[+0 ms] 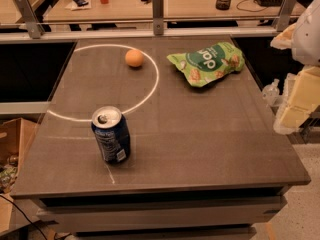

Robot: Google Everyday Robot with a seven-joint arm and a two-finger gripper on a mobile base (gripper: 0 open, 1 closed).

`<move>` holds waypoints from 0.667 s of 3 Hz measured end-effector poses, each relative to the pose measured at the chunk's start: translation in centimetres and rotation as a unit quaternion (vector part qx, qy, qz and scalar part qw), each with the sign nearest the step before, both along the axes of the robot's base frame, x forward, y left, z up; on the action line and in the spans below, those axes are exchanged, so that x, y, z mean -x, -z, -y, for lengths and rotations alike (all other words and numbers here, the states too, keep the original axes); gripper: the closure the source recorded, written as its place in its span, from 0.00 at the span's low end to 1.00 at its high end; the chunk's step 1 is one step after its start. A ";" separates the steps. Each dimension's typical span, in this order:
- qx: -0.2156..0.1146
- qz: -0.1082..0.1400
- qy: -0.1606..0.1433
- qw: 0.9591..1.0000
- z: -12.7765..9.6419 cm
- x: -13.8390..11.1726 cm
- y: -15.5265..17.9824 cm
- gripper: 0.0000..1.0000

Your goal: Move pepsi can near orange

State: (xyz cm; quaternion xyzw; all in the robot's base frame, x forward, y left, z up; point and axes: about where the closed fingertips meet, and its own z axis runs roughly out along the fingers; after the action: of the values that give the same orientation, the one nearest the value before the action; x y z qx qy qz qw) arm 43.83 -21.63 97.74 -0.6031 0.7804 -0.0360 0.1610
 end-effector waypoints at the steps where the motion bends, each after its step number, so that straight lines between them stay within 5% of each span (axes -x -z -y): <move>1: 0.000 0.000 0.000 1.000 0.0 0.0 0.0 0.00; 2: -0.050 -0.008 0.030 0.998 0.1 0.6 0.4 0.00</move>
Offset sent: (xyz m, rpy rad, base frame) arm -0.0311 -0.0227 -0.0117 0.7800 0.1471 -0.4637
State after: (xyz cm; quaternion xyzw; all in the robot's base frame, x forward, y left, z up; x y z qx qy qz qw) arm 43.18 -21.74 97.31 -0.5707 0.8003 0.0034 0.1839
